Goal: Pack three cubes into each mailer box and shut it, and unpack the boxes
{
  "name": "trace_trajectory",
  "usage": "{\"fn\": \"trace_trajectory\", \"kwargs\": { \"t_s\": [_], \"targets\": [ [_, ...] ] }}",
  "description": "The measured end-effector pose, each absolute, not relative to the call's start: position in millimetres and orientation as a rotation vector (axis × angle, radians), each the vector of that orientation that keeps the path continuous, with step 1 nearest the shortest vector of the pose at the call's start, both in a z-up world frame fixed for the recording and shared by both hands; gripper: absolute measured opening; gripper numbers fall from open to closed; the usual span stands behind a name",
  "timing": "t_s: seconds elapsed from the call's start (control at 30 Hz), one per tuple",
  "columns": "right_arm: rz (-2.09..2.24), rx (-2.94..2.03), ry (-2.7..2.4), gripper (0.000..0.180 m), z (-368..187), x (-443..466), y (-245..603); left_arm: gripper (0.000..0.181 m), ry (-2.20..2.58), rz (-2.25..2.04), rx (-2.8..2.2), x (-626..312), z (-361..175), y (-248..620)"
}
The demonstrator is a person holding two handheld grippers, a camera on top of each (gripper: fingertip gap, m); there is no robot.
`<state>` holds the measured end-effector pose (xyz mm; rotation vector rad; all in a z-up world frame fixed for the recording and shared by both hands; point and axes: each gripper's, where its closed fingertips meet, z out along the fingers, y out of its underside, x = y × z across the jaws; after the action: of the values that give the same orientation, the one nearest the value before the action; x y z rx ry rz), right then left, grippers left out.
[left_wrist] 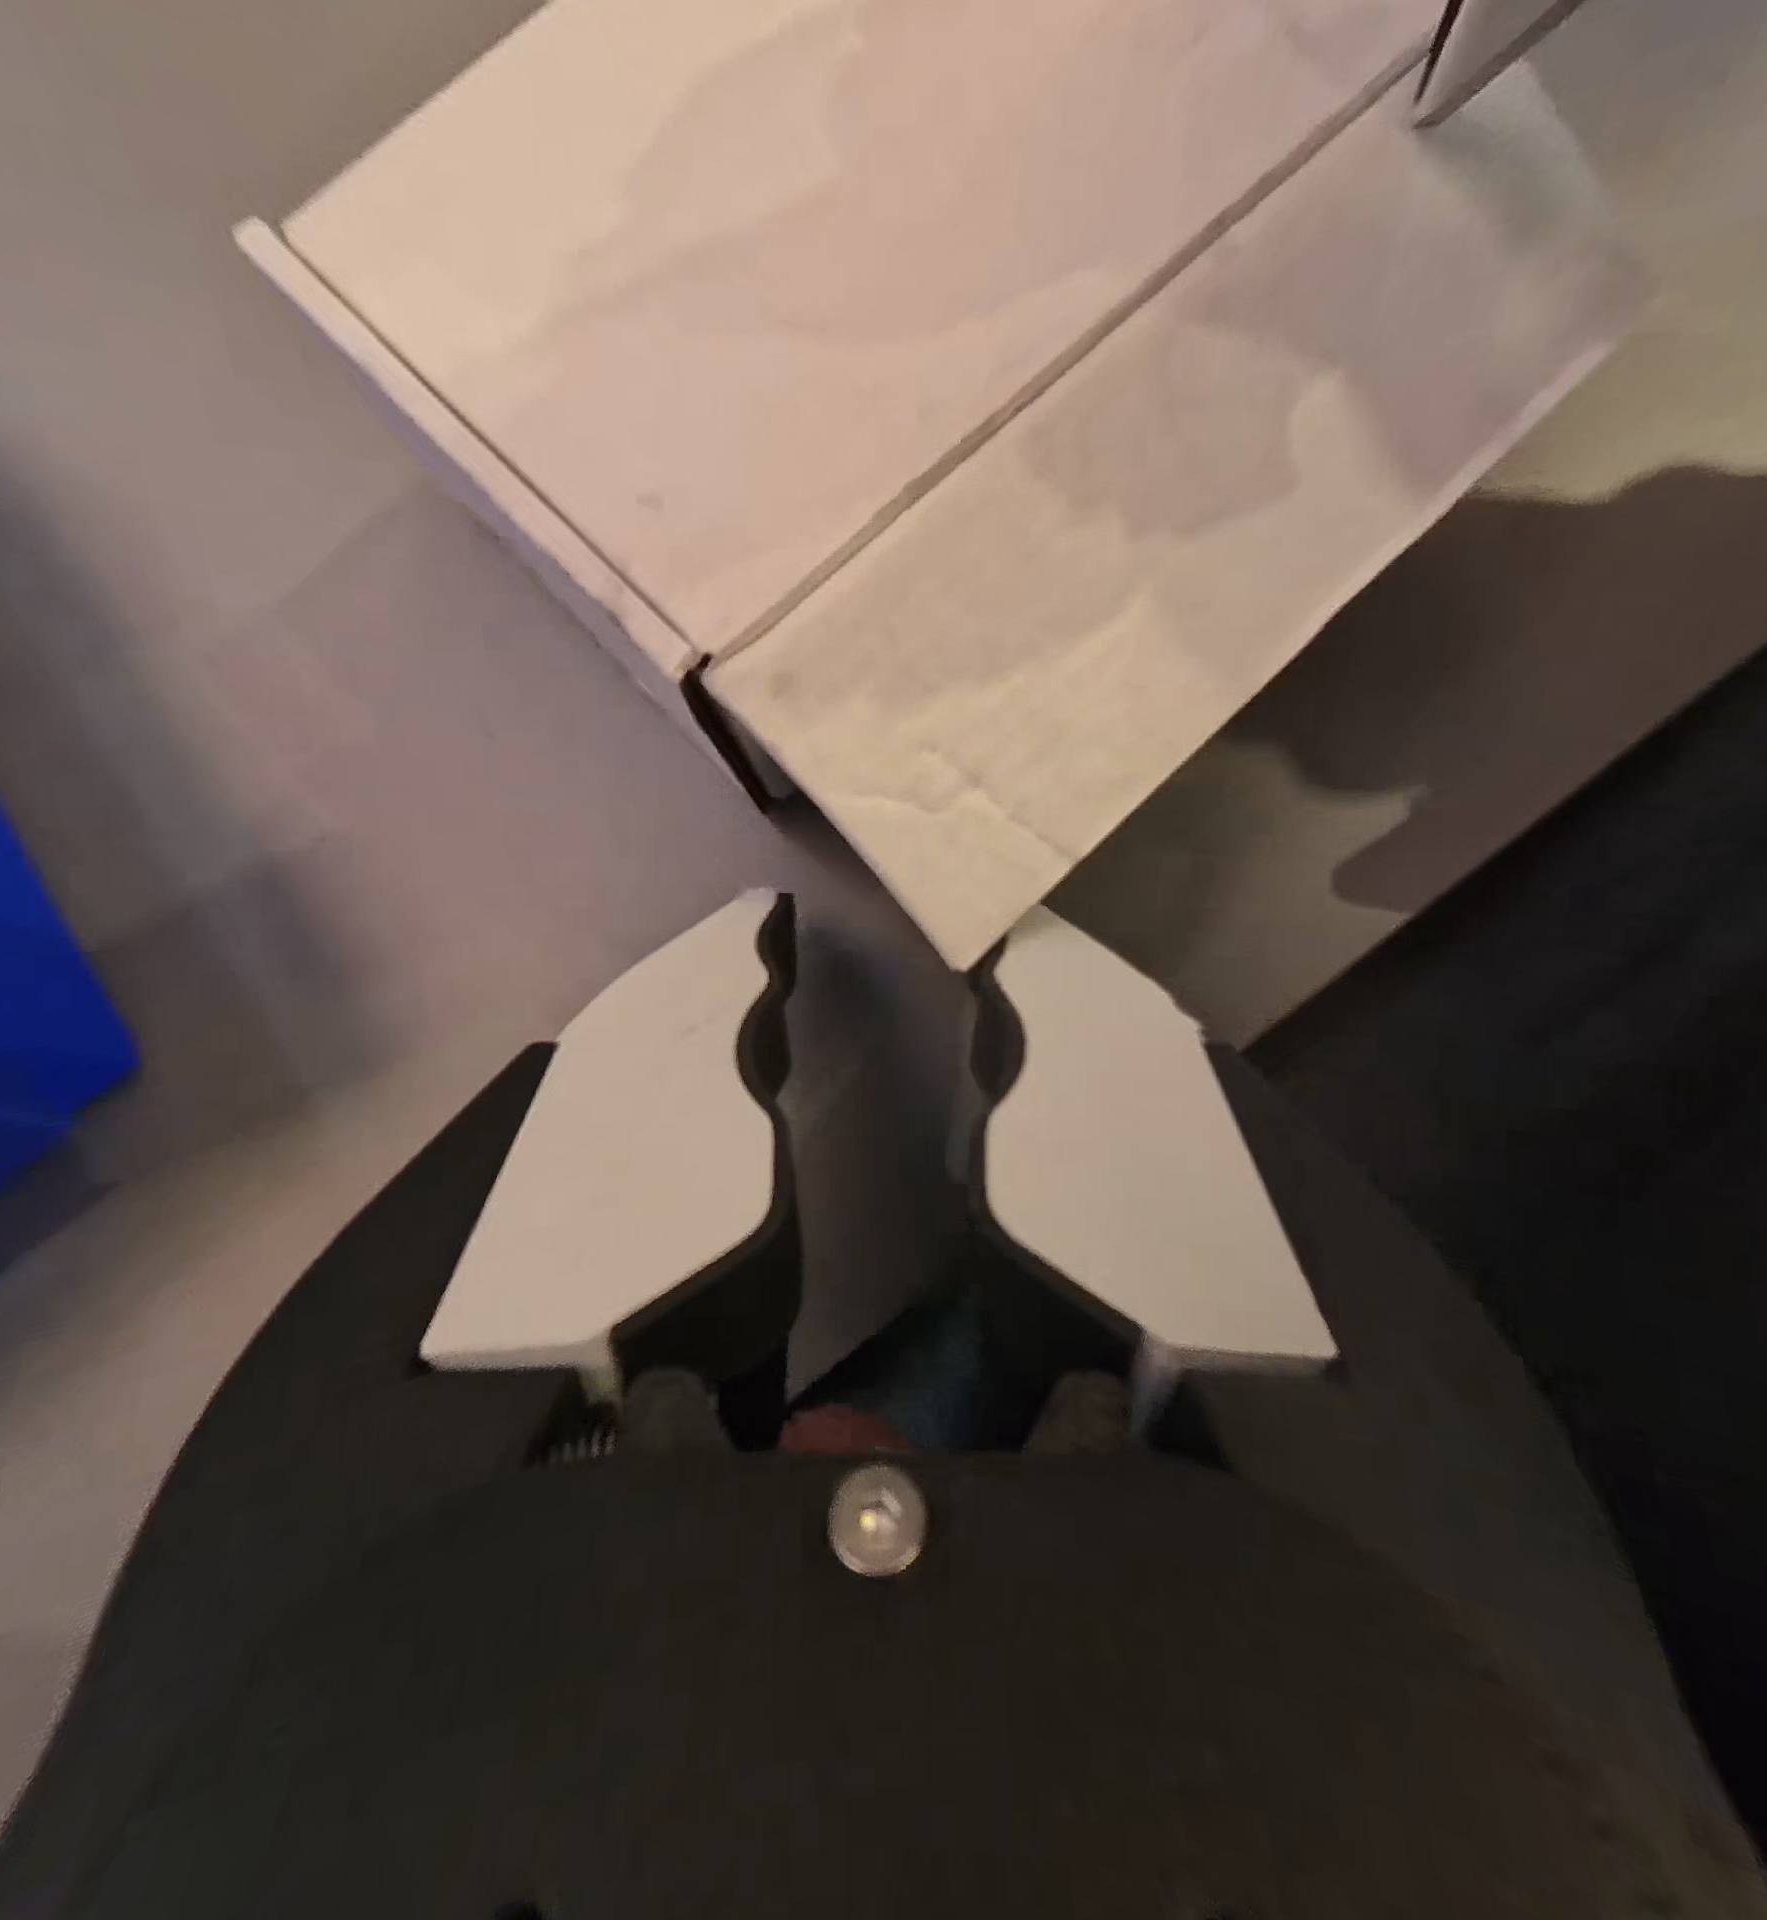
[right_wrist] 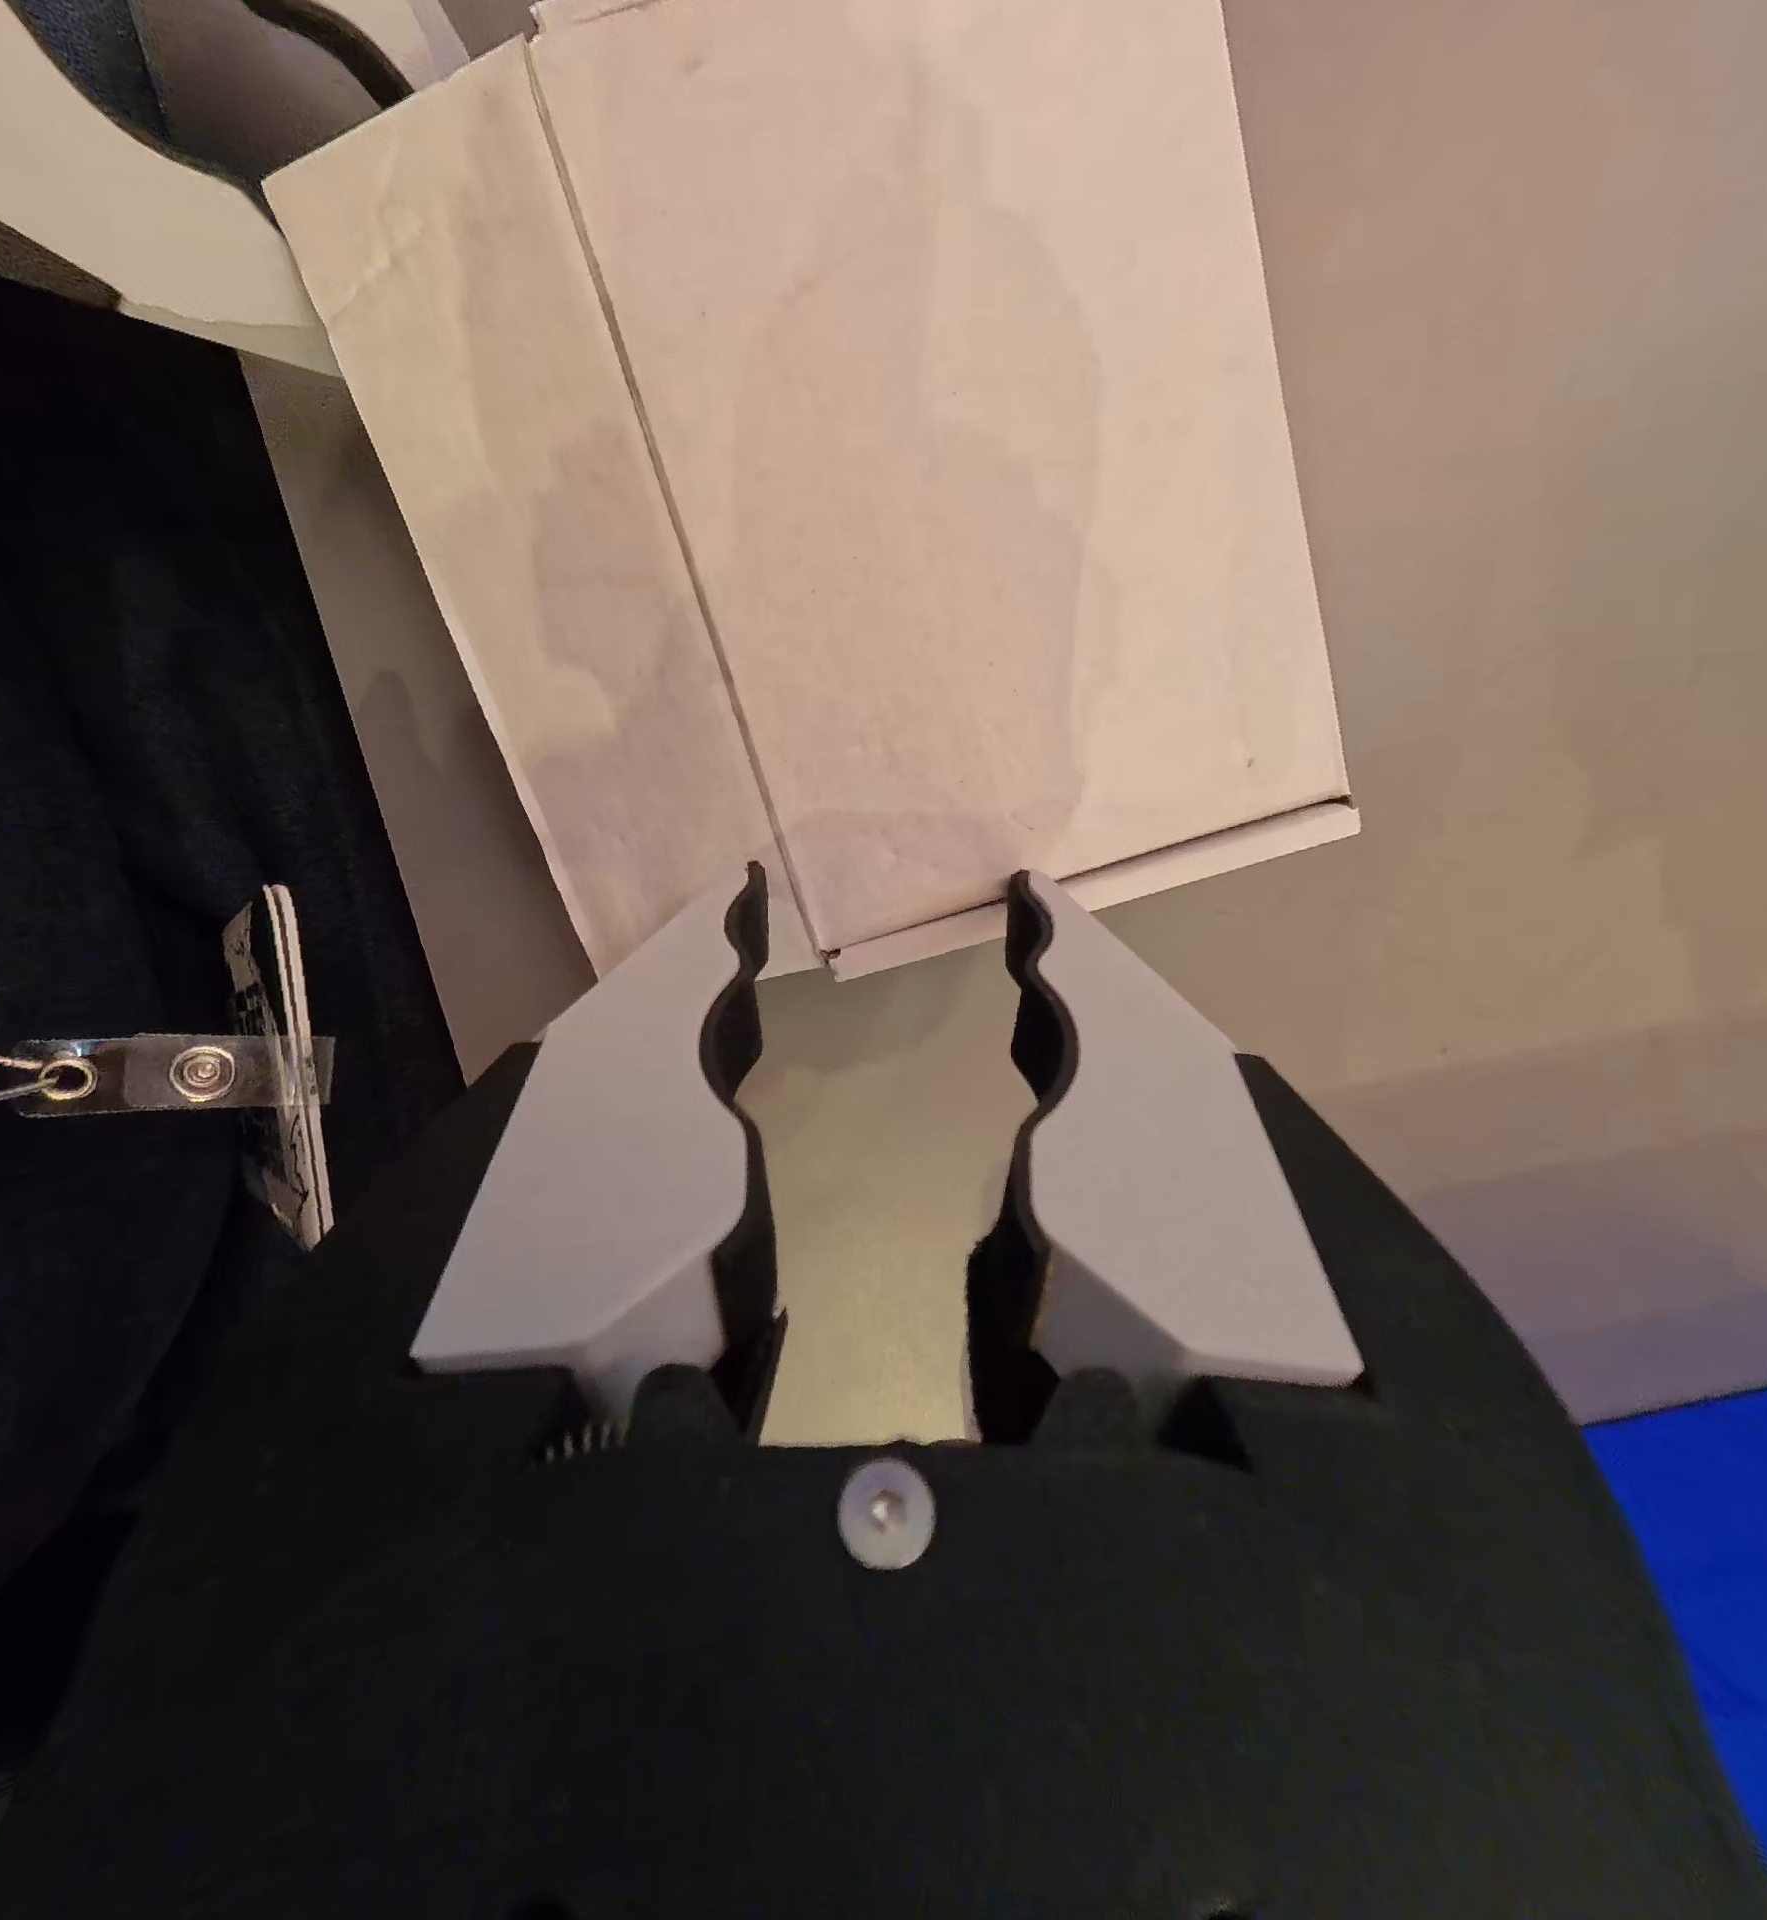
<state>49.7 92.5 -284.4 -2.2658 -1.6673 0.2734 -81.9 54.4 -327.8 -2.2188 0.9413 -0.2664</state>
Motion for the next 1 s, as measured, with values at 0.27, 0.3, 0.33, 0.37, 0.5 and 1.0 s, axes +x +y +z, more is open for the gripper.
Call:
{"fn": "trace_trajectory", "kwargs": {
  "t_s": [0.27,0.3,0.33,0.37,0.5,1.0],
  "targets": [
    [0.253,-2.275,-1.669,0.045,-284.7,49.3,92.6,0.004,0.967,-0.119,-2.124,-81.9,-327.1,63.1],
    [0.251,-2.281,-1.668,0.045,-284.7,49.4,92.6,0.003,0.969,-0.106,-2.115,-82.1,-326.6,63.9],
    [0.248,-2.287,-1.668,0.045,-284.7,49.4,92.6,0.003,0.970,-0.095,-2.107,-82.7,-326.3,65.0],
    [0.245,-2.288,-1.669,0.045,-284.9,49.1,92.7,0.002,0.971,-0.079,-2.107,-84.0,-327.0,66.1],
    [0.244,-2.300,-1.670,0.045,-284.9,49.1,92.9,0.001,0.983,-0.015,-2.083,-87.3,-327.3,68.3],
    [0.213,-2.312,-1.683,0.044,-285.7,49.5,93.3,0.000,0.960,-0.078,-2.143,-91.2,-331.5,74.8]
  ]
}}
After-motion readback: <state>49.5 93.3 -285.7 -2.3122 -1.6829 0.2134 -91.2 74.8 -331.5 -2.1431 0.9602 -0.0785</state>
